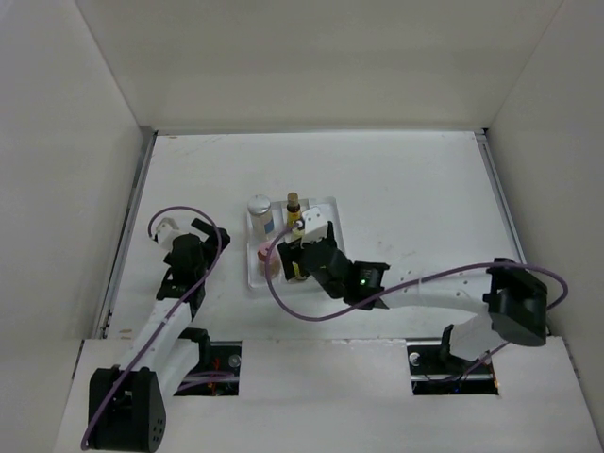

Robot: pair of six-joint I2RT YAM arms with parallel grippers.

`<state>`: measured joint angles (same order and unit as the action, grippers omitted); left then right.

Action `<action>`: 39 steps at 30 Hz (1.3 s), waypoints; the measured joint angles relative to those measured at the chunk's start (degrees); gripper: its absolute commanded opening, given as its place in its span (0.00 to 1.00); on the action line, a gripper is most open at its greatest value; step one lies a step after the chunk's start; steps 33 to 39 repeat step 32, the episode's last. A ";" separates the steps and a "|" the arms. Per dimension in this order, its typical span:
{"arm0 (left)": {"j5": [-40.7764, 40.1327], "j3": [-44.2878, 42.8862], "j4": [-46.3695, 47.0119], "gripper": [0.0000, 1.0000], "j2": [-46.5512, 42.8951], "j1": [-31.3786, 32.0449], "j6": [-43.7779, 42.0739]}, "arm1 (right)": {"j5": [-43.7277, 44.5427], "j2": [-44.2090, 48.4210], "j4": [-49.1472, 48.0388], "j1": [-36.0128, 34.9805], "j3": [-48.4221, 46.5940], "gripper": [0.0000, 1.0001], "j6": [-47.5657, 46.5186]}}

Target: Organize the condiment bottles

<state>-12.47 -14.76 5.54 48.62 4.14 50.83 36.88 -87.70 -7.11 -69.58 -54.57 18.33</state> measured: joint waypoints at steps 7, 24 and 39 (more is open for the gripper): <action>-0.02 -0.04 -0.28 1.00 -0.94 0.02 0.22 | -0.02 19.17 -1.99 3.87 5.09 0.99 0.37; 0.04 -0.87 -1.44 1.00 0.92 0.37 0.37 | -7.78 28.24 -7.54 46.90 29.64 0.92 14.38; 0.02 -0.87 -1.27 1.00 4.55 0.39 -0.09 | -10.82 27.30 -11.23 46.93 30.25 0.92 14.93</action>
